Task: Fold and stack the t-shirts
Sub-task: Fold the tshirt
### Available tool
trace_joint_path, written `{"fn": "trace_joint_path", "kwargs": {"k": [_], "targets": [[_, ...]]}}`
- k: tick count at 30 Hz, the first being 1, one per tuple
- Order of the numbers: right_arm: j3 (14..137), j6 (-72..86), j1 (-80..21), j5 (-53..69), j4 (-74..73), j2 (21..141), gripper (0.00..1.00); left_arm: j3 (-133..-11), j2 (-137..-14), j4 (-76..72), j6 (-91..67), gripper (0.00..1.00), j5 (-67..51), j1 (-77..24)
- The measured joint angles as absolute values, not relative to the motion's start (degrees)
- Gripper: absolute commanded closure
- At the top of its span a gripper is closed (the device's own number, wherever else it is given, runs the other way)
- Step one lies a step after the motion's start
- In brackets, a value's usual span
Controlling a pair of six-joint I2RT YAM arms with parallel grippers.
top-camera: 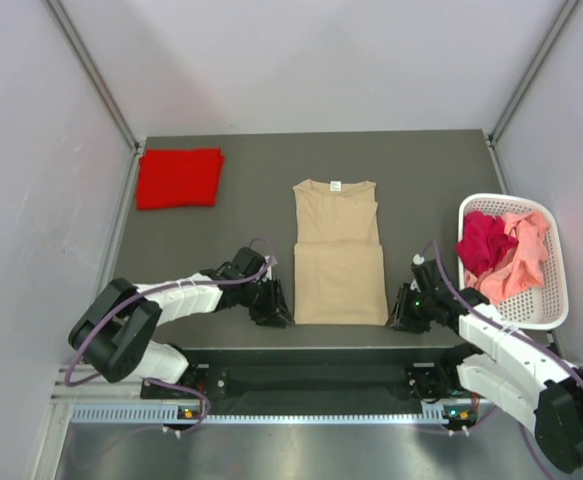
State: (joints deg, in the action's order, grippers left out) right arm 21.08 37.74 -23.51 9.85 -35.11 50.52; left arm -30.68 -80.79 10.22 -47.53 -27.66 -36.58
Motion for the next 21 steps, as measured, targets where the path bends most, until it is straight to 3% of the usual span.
{"fn": "trace_joint_path", "kwargs": {"k": [16,20,21], "targets": [[18.76,40.14,-23.53,13.13,-27.75,50.78,0.73,-27.51,-82.04,-0.23,-53.65,0.66,-28.62,-37.78],[18.15,40.23,-23.53,13.28,-27.33,50.39,0.84,-27.49,-82.41,-0.45,-54.15,0.76,-28.01,-38.04],[17.87,40.23,-23.53,13.30,-27.22,50.06,0.93,-27.49,-82.74,-0.69,-54.35,0.78,-28.05,-38.04]]}}
